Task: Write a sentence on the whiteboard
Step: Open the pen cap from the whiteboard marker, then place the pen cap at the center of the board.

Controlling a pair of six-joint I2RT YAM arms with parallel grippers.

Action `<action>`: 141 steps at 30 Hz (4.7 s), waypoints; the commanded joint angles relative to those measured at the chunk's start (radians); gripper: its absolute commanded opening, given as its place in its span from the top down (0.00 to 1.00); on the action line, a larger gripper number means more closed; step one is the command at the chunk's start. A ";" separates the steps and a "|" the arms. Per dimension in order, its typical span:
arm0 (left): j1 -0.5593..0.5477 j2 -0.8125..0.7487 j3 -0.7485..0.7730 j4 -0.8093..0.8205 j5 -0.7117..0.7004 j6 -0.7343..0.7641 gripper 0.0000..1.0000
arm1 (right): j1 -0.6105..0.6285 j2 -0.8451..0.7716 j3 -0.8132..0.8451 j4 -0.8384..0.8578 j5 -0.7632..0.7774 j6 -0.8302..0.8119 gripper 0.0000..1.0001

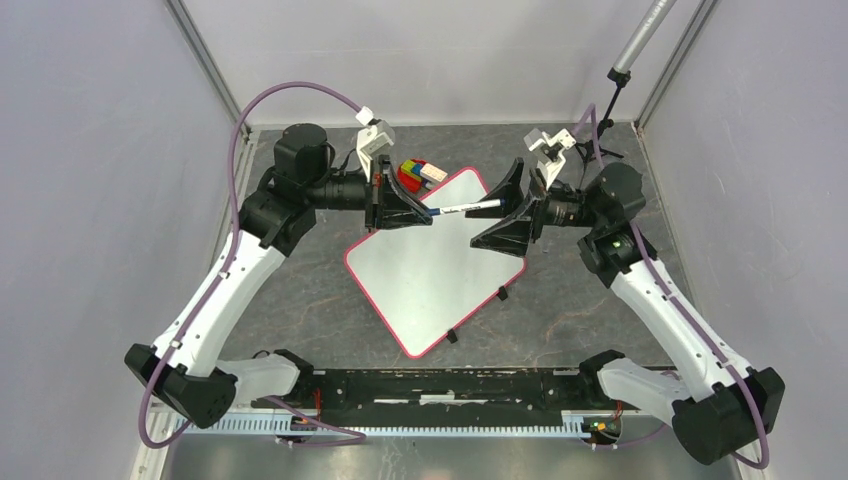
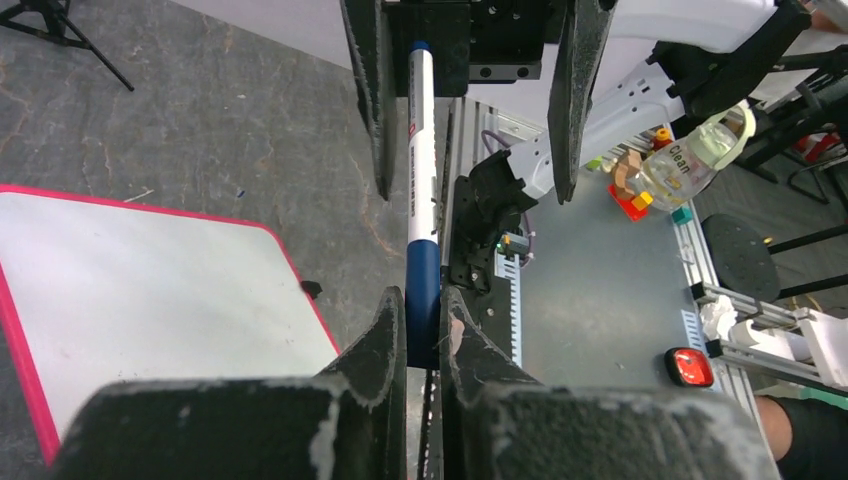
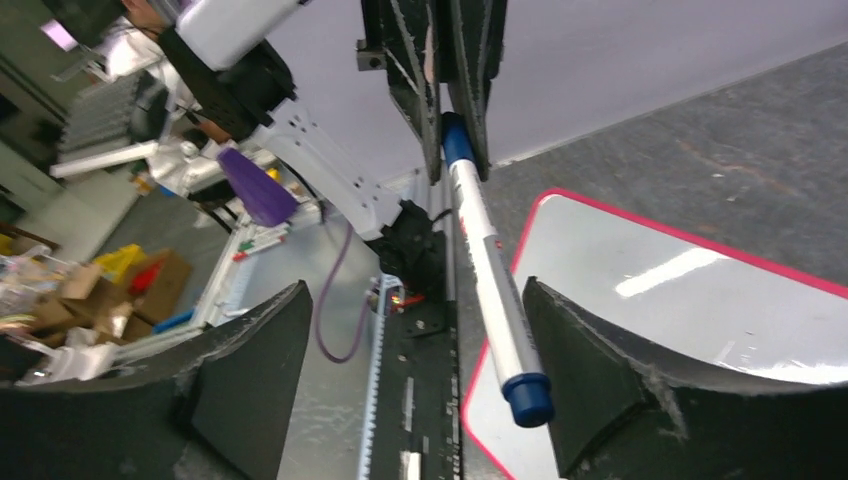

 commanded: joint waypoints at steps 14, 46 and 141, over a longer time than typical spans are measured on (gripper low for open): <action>0.004 0.029 0.012 -0.022 0.005 -0.076 0.98 | -0.001 0.010 0.068 -0.096 0.110 -0.044 0.33; -0.020 0.100 0.034 -0.037 0.025 -0.086 0.98 | 0.068 0.039 0.058 -0.106 0.032 -0.078 0.69; 0.642 0.431 0.240 -0.541 -0.194 0.424 0.27 | -0.217 0.044 0.078 -0.761 0.041 -0.859 1.00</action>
